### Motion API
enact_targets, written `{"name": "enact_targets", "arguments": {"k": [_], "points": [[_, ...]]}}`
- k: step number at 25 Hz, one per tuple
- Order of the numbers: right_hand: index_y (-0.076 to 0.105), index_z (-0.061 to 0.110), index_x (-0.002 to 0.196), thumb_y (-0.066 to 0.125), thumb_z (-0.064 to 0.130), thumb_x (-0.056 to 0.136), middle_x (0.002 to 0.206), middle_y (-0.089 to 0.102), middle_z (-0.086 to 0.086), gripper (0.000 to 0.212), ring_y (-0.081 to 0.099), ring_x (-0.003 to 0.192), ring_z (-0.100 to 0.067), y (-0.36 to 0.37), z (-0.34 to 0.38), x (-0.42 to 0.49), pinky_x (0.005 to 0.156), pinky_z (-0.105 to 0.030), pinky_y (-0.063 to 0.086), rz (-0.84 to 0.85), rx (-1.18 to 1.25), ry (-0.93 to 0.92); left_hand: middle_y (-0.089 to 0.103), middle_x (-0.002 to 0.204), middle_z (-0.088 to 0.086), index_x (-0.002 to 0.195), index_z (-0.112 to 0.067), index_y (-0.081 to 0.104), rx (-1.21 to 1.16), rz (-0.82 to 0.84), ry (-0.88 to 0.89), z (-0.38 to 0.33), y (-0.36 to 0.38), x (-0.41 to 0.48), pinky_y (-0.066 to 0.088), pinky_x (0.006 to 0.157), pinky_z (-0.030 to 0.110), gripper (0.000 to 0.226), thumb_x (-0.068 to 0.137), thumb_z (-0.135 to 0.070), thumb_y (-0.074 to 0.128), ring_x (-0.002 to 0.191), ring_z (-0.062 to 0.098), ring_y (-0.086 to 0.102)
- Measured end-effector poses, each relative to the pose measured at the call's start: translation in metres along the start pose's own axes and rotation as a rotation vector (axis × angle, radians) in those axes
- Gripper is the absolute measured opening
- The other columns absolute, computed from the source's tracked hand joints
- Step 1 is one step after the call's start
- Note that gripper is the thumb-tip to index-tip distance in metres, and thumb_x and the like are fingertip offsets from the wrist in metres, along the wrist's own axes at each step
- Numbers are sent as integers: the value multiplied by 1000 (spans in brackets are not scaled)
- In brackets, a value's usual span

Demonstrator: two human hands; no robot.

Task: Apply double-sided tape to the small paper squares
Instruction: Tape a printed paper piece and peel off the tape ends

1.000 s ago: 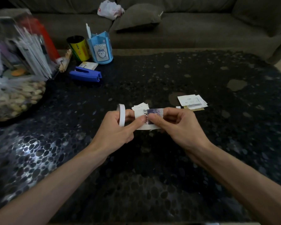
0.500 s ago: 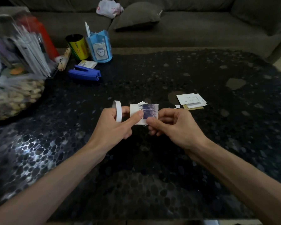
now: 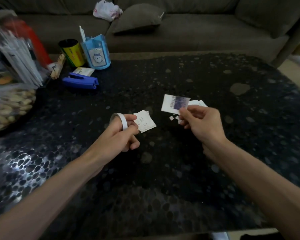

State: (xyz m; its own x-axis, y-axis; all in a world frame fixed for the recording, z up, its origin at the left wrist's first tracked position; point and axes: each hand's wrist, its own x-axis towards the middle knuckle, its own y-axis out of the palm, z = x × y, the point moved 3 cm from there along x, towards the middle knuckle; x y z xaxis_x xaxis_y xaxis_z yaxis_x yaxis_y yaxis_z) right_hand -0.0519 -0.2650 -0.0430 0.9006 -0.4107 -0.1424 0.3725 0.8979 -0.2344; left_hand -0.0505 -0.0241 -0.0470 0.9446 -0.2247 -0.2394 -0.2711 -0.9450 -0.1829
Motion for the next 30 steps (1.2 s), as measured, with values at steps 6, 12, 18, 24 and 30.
{"name": "enact_targets", "arguments": {"k": [6,12,18,24,30], "points": [[67,20,131,74,29,96,97,76,4,37,73,83,-5,-42,4,44,83,-30,62,-209,-252,-34,73,83,1,118,-13,69,124,178,214,-10,7,-3,54,67,21,27,107,-17,45,73,15,70],[69,21,121,75,38,95,95,72,5,31,65,78,-5,-33,11,37,74,-25,51,-247,-526,-247,77,84,5,132,-23,65,191,295,284,-16,12,-6,51,80,18,38,101,-33,45,70,14,64],[75,27,126,76,32,96,108,73,12,31,70,95,-7,46,35,-31,76,-25,56,357,-231,-710,58,71,-6,107,-28,72,219,264,329,-21,10,-9,45,68,30,25,101,-33,48,69,13,52],[81,21,116,83,27,89,120,75,9,27,67,107,-6,49,26,-41,86,-33,57,186,-268,-868,59,81,-6,93,-18,66,257,319,330,-29,6,-14,47,73,23,27,108,-12,45,77,10,54],[82,21,109,81,24,92,109,76,11,17,65,99,-5,45,24,-45,79,-28,55,166,-284,-865,72,95,-1,116,-15,61,375,281,372,-28,4,-14,57,78,35,18,109,-11,45,79,17,68]]}}
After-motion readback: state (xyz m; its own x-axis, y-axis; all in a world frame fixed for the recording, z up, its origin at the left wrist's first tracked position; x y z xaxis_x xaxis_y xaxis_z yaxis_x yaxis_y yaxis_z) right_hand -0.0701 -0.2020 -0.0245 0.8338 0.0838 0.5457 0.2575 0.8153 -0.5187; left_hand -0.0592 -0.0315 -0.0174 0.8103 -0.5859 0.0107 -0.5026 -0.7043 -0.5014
